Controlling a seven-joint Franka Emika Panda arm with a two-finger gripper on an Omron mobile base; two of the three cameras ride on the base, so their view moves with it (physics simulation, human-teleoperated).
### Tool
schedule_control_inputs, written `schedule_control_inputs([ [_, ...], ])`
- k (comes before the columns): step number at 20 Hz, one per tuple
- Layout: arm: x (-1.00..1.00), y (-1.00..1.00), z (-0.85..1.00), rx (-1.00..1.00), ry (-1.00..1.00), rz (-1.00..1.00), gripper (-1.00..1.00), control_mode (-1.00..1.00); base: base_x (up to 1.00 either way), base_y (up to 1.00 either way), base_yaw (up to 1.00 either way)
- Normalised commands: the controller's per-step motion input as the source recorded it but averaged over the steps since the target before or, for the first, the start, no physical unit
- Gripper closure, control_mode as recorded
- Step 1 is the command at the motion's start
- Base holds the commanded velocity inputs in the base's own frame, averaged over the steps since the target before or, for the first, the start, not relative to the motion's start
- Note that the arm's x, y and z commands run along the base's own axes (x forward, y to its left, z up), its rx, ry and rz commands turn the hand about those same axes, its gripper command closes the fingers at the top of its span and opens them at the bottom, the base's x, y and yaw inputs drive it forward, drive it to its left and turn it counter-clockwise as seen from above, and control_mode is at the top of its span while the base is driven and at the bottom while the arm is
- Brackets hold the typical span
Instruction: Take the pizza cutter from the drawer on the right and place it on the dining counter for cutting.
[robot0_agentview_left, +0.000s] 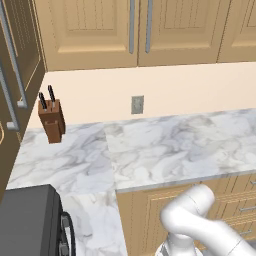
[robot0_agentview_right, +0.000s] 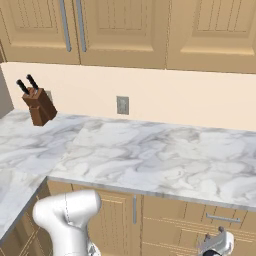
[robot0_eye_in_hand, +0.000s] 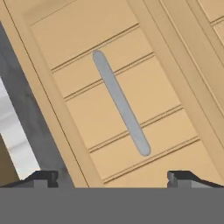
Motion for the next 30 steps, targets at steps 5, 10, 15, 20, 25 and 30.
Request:
schedule_control_inputs([
  [5, 0.23, -0.29, -0.29, -0.06, -0.08, 0.01, -1.00, -1.00, 0.00, 0.00, 0.00],
  [10, 0.22, -0.18, -0.27, -0.10, -0.07, 0.00, -1.00, -1.00, 0.00, 0.00, 0.00],
  [15, 0.21, -0.03, -0.33, -0.11, -0.08, 0.00, -1.00, -1.00, 0.00, 0.00, 0.00],
  [20, 0.20, 0.00, -0.39, -0.13, -0.10, 0.01, -1.00, -1.00, 0.00, 0.00, 0.00],
  [25, 0.22, 0.00, -0.36, -0.13, -0.11, 0.00, -1.00, -1.00, 0.00, 0.00, 0.00],
  [30, 0.19, 0.00, -0.43, -0.09, -0.09, 0.00, -1.00, -1.00, 0.00, 0.00, 0.00],
])
